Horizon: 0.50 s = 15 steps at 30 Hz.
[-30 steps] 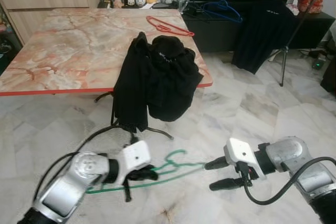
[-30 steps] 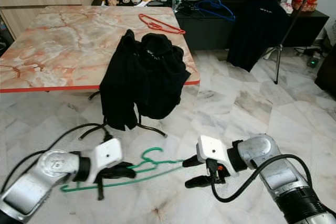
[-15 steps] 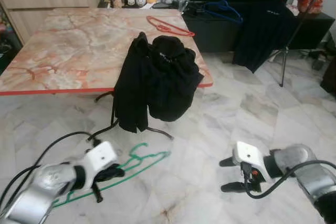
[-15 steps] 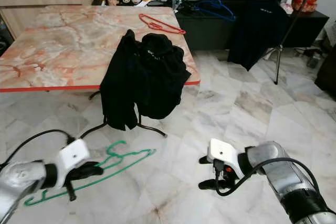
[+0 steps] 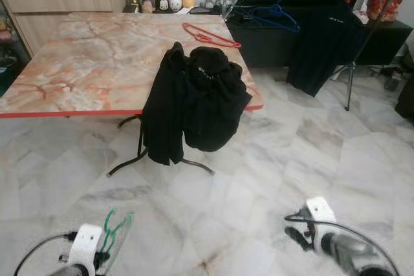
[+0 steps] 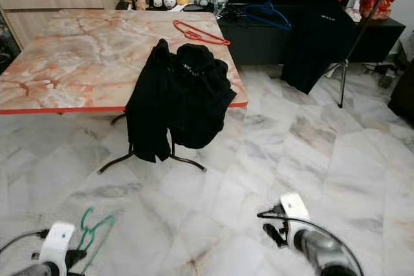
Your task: Hang hanger
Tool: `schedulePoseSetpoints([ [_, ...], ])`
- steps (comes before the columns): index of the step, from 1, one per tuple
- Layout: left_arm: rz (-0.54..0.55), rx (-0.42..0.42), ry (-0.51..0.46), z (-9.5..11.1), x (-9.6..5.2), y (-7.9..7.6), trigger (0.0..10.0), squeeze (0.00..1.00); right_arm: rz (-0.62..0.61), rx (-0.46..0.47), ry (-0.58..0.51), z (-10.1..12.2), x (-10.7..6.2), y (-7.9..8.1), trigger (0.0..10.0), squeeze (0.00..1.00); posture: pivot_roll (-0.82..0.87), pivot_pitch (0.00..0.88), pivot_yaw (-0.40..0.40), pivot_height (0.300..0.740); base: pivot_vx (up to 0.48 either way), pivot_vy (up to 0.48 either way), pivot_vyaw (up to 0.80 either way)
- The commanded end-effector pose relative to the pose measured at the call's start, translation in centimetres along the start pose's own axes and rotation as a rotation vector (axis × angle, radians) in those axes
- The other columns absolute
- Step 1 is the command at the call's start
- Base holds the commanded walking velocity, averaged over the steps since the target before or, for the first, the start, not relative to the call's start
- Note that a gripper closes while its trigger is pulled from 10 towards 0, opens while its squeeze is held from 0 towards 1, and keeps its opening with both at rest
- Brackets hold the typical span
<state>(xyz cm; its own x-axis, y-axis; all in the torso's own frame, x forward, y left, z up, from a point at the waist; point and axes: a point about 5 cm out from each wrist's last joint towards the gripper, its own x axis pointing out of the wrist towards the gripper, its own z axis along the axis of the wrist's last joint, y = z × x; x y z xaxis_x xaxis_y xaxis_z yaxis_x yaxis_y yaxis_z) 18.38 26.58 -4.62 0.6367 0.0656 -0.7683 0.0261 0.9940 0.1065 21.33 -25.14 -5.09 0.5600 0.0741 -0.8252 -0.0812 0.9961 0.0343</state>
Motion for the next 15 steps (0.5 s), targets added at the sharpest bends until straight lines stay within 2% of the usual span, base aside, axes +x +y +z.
schedulePoseSetpoints([
  [1,0.04,-0.03,0.01,-0.8,0.3,-0.1,10.0,0.0,-0.062,0.088,0.058,-2.2,0.0,0.1,10.0,0.0,0.08,0.0,-0.092,0.74,0.0,0.0,0.0],
  [2,0.049,-0.043,0.033,-1.6,0.4,-0.5,10.0,0.0,-0.087,0.123,0.094,-3.6,0.0,0.4,10.0,0.0,0.08,0.0,-0.092,0.74,0.0,0.0,0.0],
  [3,0.051,-0.049,0.039,-1.9,0.4,-0.6,10.0,0.0,-0.097,0.125,0.107,-4.1,-0.1,0.5,10.0,0.0,0.08,0.0,-0.092,0.74,0.0,0.0,0.0],
  [4,0.053,-0.058,0.042,-2.1,0.5,-0.8,10.0,0.0,-0.105,0.124,0.114,-4.4,-0.1,0.6,10.0,0.0,0.08,0.0,-0.092,0.74,0.0,0.0,0.0],
  [9,0.063,-0.083,0.059,-3.2,0.7,-1.6,10.0,0.0,-0.179,0.257,0.125,-5.8,0.0,1.3,10.0,0.0,0.08,0.0,-0.086,0.74,0.0,0.0,0.0],
  [15,0.08,-0.084,0.086,-3.7,0.9,-2.1,10.0,0.0,-0.206,0.243,0.19,-7.2,0.0,2.1,10.0,0.0,0.07,0.0,-0.078,0.74,0.0,0.0,0.0],
])
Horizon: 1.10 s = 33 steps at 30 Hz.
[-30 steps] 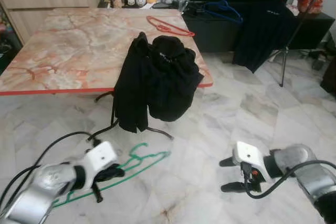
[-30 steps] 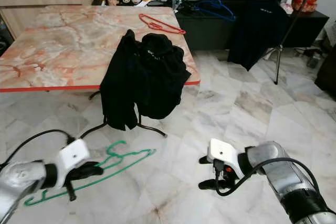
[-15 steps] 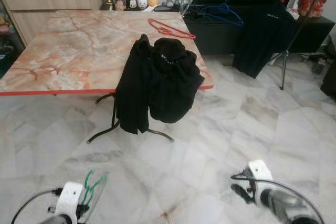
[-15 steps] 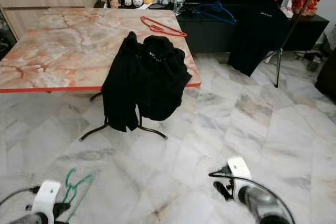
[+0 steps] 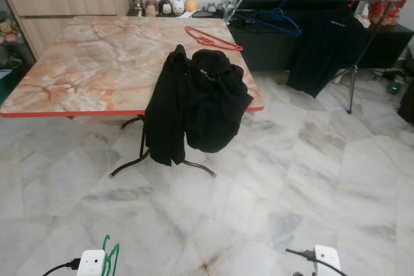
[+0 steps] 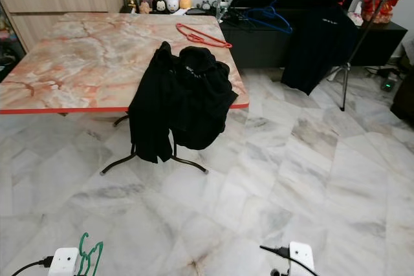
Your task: Hang hanger
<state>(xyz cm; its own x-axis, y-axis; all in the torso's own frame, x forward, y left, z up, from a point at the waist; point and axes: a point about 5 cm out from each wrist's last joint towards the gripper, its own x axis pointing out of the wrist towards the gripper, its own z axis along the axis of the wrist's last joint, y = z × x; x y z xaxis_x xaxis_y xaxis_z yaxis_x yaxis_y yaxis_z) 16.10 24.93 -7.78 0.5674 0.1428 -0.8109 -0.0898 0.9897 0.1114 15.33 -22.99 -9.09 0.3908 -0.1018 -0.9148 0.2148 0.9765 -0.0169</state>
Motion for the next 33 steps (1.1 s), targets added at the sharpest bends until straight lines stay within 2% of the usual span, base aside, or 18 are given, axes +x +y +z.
schedulePoseSetpoints([
  [1,0.017,-0.003,0.005,-0.2,0.0,-0.1,10.0,0.0,-0.014,0.007,-0.006,-0.1,0.0,-0.1,10.0,0.0,0.07,0.0,-0.076,0.74,0.0,0.0,0.0],
  [3,0.027,-0.022,0.004,-0.3,0.0,0.1,10.0,0.0,-0.026,0.017,-0.017,0.0,0.0,-0.1,10.0,0.0,0.07,0.0,-0.077,0.74,0.0,0.0,0.0],
  [5,0.04,-0.045,0.011,-0.4,0.0,0.5,10.0,0.0,-0.05,0.067,-0.037,0.4,-0.1,-0.7,10.0,0.0,0.07,0.0,-0.074,0.74,0.0,0.0,0.0],
  [10,0.058,-0.016,0.04,-0.8,-0.1,1.2,10.0,0.0,-0.071,0.123,-0.086,1.4,-0.2,-1.2,10.0,0.0,0.05,0.0,-0.061,0.74,0.0,0.0,0.0],
  [14,0.066,-0.029,0.06,-1.4,-0.2,1.2,10.0,0.0,-0.065,0.1,-0.1,1.8,-0.1,-1.0,10.0,0.0,0.04,0.0,-0.056,0.74,0.0,0.0,0.0],
  [17,0.07,-0.029,0.079,-1.9,-0.2,0.7,10.0,0.0,-0.055,0.095,-0.097,1.1,-0.1,-1.0,10.0,0.0,0.04,0.0,-0.056,0.74,0.0,-0.361,0.0],
  [23,0.064,-0.064,0.102,-2.6,-0.3,-0.2,10.0,0.0,-0.057,0.094,-0.094,1.1,-0.2,-1.2,10.0,0.0,0.04,0.0,-0.061,0.74,0.0,-0.353,0.0],
  [33,0.051,-0.073,0.128,-3.6,-0.4,-1.0,10.0,0.0,-0.057,0.02,-0.1,1.3,-0.2,-1.2,10.0,0.0,0.03,0.0,-0.061,0.74,0.0,-0.461,0.08],
])
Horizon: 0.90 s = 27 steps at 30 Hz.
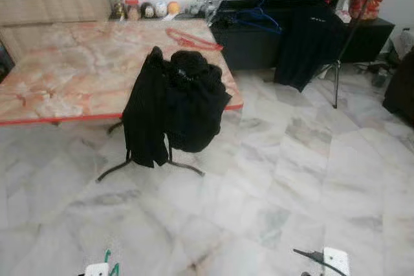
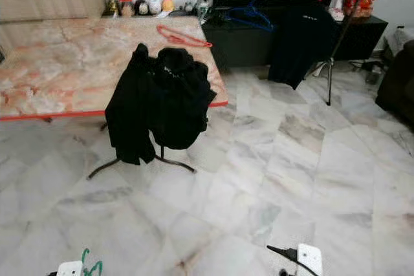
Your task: Hang hanger
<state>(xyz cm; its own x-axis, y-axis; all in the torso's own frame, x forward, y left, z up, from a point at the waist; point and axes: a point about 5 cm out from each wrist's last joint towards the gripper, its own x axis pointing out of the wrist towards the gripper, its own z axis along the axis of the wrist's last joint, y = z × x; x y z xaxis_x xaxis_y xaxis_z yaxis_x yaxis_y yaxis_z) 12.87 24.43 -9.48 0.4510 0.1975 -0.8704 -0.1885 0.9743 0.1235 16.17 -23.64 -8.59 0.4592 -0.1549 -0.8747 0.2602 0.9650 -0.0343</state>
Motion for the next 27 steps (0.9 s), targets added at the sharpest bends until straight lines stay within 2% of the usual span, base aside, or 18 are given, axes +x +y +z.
schedulePoseSetpoints([
  [1,-0.014,-0.005,-0.006,0.3,0.08,-0.48,10.0,0.0,-0.02,-0.015,-0.011,0.26,-0.06,-0.75,10.0,0.0,0.03,0.0,-0.06,0.74,0.0,-0.454,0.8],
  [3,-0.017,-0.006,-0.008,0.42,0.1,-0.44,10.0,0.0,-0.02,-0.013,-0.008,0.25,-0.06,-0.73,10.0,0.0,0.03,0.0,-0.058,0.74,0.0,-0.452,0.8],
  [5,-0.019,0.015,-0.007,0.51,0.11,-0.44,10.0,0.0,-0.022,0.016,-0.003,0.19,-0.05,-0.68,10.0,0.0,0.03,0.0,-0.057,0.74,0.0,-0.454,0.0],
  [27,-0.029,0.022,-0.003,0.64,0.13,-0.38,10.0,0.0,-0.018,0.034,-0.016,0.45,0.03,-0.07,10.0,0.0,0.04,0.0,-0.043,0.74,0.0,-0.459,0.0],
])
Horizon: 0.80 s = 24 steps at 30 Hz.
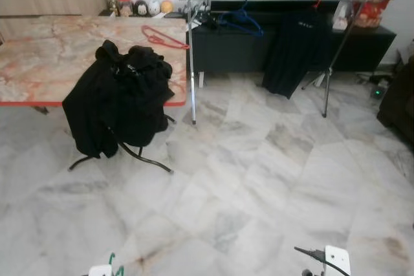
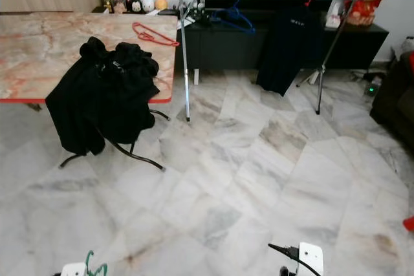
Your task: Hang hanger
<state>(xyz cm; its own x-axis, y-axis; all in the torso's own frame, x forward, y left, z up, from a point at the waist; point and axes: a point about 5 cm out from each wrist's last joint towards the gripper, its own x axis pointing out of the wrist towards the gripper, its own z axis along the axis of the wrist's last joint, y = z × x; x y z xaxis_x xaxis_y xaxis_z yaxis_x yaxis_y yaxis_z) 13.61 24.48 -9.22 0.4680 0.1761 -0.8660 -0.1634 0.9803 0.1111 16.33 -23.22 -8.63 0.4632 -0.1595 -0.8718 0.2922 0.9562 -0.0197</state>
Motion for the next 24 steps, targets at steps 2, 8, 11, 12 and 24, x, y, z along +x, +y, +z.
schedulePoseSetpoints([
  [2,-0.007,0.008,0.01,-0.1,0.0,-0.3,10.0,0.0,-0.013,-0.001,-0.012,0.5,0.0,-0.4,10.0,0.0,0.04,0.0,-0.041,0.74,0.0,-0.461,0.0],
  [8,-0.011,0.009,0.008,-0.1,0.0,-0.5,10.0,0.0,-0.019,-0.005,-0.019,0.6,0.0,-0.6,10.0,0.0,0.04,0.0,-0.039,0.74,0.0,-0.461,0.0],
  [11,-0.012,0.027,0.019,-0.5,0.0,-0.5,10.0,0.0,-0.026,0.003,-0.017,0.4,-0.1,-0.8,10.0,0.0,0.02,0.0,-0.031,0.74,0.0,-0.455,0.0],
  [12,-0.012,0.027,0.019,-0.5,0.0,-0.5,10.0,0.0,-0.026,0.003,-0.017,0.4,-0.1,-0.8,10.0,0.0,0.02,0.0,-0.031,0.74,0.0,-0.442,0.0],
  [24,-0.024,-0.013,0.028,-1.3,-0.2,-0.6,10.0,0.0,-0.031,-0.018,-0.01,0.1,-0.1,-1.2,10.0,0.0,0.05,0.0,-0.055,0.74,0.0,0.0,0.0],
])
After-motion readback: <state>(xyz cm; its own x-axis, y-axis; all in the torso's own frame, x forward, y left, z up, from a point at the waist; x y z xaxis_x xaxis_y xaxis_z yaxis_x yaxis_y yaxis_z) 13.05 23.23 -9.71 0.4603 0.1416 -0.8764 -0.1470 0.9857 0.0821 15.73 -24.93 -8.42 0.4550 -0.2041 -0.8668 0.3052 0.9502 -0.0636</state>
